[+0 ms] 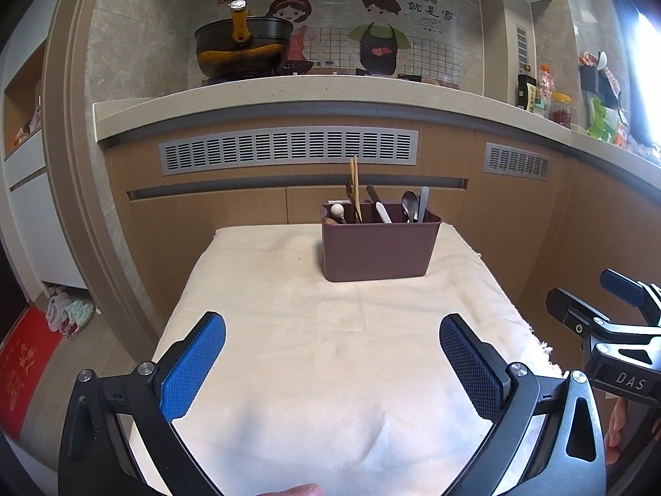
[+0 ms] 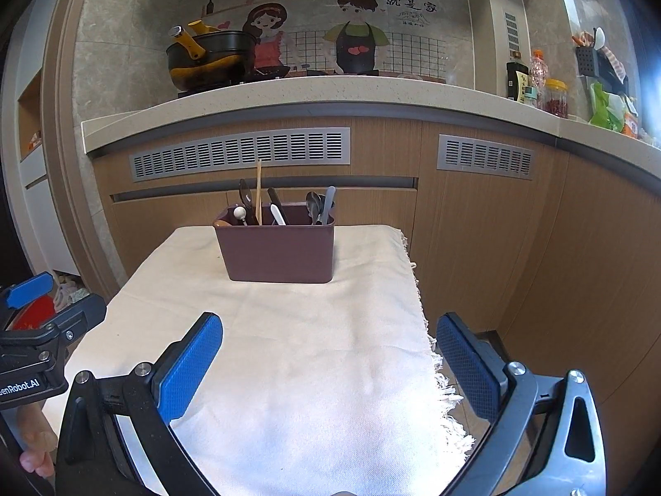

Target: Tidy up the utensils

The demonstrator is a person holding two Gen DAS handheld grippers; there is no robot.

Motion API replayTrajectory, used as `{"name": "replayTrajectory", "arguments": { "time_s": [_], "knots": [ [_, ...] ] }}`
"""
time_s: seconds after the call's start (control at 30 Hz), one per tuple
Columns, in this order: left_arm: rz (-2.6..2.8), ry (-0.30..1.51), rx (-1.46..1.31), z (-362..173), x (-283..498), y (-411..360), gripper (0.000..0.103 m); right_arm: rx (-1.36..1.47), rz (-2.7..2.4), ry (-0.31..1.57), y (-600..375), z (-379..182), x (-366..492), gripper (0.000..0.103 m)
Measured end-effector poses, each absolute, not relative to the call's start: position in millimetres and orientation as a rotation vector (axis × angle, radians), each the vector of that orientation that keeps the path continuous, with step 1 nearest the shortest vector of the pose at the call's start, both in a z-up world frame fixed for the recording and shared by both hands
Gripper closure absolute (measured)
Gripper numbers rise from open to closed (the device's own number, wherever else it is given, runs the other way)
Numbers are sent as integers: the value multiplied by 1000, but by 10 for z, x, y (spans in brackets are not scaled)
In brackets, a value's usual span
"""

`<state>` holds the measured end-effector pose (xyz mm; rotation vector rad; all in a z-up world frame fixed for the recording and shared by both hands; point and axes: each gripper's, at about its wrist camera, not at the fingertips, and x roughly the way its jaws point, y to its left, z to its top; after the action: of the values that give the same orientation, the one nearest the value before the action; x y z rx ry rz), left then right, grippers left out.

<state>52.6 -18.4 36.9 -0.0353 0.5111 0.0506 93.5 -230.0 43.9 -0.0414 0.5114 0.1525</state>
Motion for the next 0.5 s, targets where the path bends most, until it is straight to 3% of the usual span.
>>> {"name": "replayTrajectory", "arguments": {
  "time_s": [0.5],
  "knots": [
    [41, 510, -36, 375, 522, -183, 0, -43, 153, 507, -2298, 445, 927, 0]
  ]
}}
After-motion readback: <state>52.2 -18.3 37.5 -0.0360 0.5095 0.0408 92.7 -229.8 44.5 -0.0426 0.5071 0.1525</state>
